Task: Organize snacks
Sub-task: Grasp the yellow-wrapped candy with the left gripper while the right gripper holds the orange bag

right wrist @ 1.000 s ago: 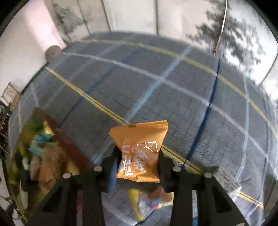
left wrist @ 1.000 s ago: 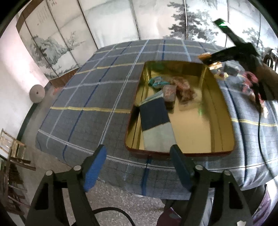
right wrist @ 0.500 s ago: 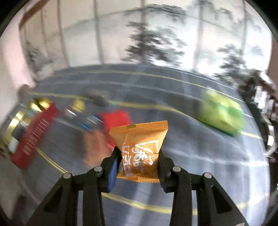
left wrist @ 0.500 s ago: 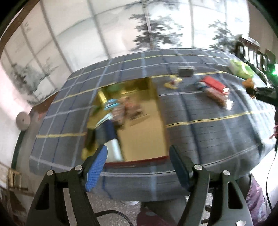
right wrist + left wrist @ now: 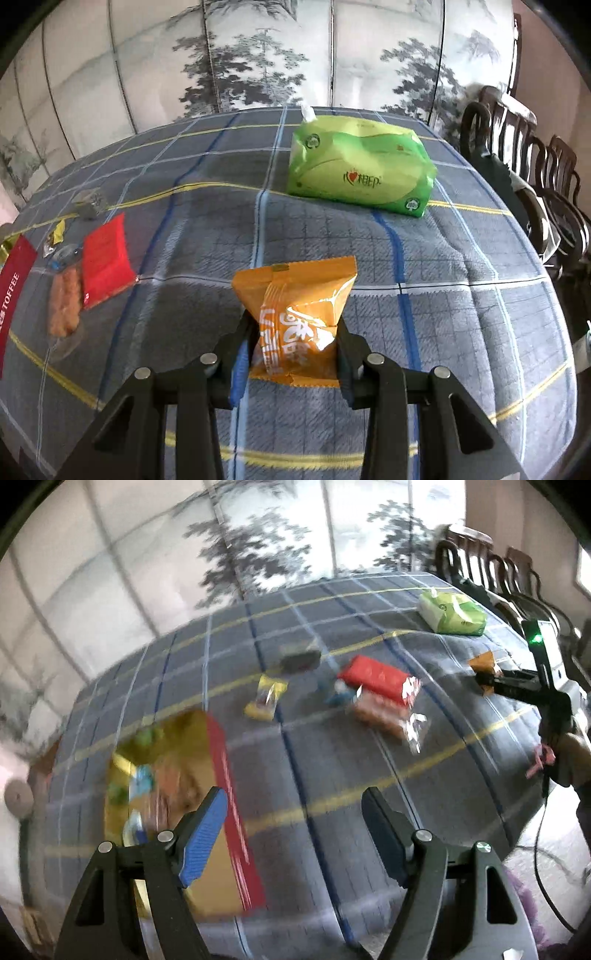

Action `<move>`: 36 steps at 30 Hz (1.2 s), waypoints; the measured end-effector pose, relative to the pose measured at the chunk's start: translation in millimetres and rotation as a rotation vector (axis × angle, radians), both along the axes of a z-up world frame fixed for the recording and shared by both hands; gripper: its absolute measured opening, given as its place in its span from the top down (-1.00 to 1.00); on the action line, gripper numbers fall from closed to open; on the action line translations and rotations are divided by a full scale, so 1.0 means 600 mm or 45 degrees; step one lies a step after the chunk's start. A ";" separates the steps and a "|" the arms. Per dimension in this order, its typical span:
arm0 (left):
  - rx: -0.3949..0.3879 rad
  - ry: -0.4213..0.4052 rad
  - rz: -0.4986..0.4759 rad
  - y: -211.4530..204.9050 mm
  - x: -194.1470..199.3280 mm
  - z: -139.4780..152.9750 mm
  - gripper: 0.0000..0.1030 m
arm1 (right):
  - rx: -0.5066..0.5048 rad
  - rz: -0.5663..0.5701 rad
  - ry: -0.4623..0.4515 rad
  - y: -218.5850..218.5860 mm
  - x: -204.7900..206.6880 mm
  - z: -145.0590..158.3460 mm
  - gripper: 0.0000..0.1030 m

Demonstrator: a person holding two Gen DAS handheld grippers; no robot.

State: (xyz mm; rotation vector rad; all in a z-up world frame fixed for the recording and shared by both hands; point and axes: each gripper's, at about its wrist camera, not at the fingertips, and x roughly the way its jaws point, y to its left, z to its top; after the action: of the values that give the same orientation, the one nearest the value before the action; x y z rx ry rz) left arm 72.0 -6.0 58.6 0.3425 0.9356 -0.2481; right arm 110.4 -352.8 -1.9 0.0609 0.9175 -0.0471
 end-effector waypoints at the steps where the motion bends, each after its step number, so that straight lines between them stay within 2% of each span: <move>1: 0.022 -0.017 -0.028 -0.009 0.019 -0.001 -0.41 | 0.007 -0.001 0.000 0.000 0.002 -0.005 0.25; 6: 0.058 0.001 -0.110 -0.038 0.127 -0.026 -0.43 | 0.048 -0.011 -0.045 -0.003 -0.003 -0.009 0.24; 12: 0.083 0.187 -0.227 -0.046 0.239 -0.085 -0.38 | 0.079 -0.007 -0.049 -0.007 0.001 -0.008 0.24; 14: 0.118 0.197 -0.223 -0.042 0.261 -0.098 -0.32 | 0.080 -0.005 -0.049 -0.006 0.001 -0.008 0.24; 16: 0.087 0.237 -0.234 -0.035 0.280 -0.106 -0.31 | 0.086 -0.003 -0.051 -0.007 0.001 -0.007 0.24; 18: 0.085 0.253 -0.235 -0.030 0.292 -0.113 -0.21 | 0.089 -0.003 -0.051 -0.008 0.001 -0.007 0.24; 25: 0.184 0.335 -0.279 -0.031 0.315 -0.161 0.04 | 0.084 -0.001 -0.050 -0.009 0.001 -0.007 0.23; 26: 0.170 0.330 -0.281 -0.029 0.316 -0.163 0.07 | 0.086 -0.001 -0.050 -0.008 0.001 -0.007 0.23; 29: 0.111 0.334 -0.274 -0.023 0.320 -0.165 0.34 | 0.079 0.002 -0.048 -0.007 0.001 -0.007 0.22; 30: 0.096 0.337 -0.272 -0.023 0.319 -0.166 0.59 | 0.076 0.002 -0.048 -0.007 0.001 -0.007 0.22; 31: 0.095 0.328 -0.259 -0.025 0.317 -0.166 0.59 | 0.075 0.003 -0.047 -0.006 0.001 -0.008 0.22; 34: 0.175 0.249 -0.177 -0.040 0.294 -0.163 0.61 | 0.073 0.002 -0.047 -0.005 0.002 -0.008 0.22; 36: 0.135 0.208 -0.108 -0.044 0.268 -0.143 0.61 | 0.074 0.002 -0.047 -0.005 0.002 -0.008 0.22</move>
State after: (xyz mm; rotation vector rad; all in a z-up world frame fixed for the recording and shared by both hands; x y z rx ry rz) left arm 232.6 -32.2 -26.9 0.4657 1.0989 -0.3084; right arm 111.3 -355.7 -6.6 0.1143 0.8822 -0.0179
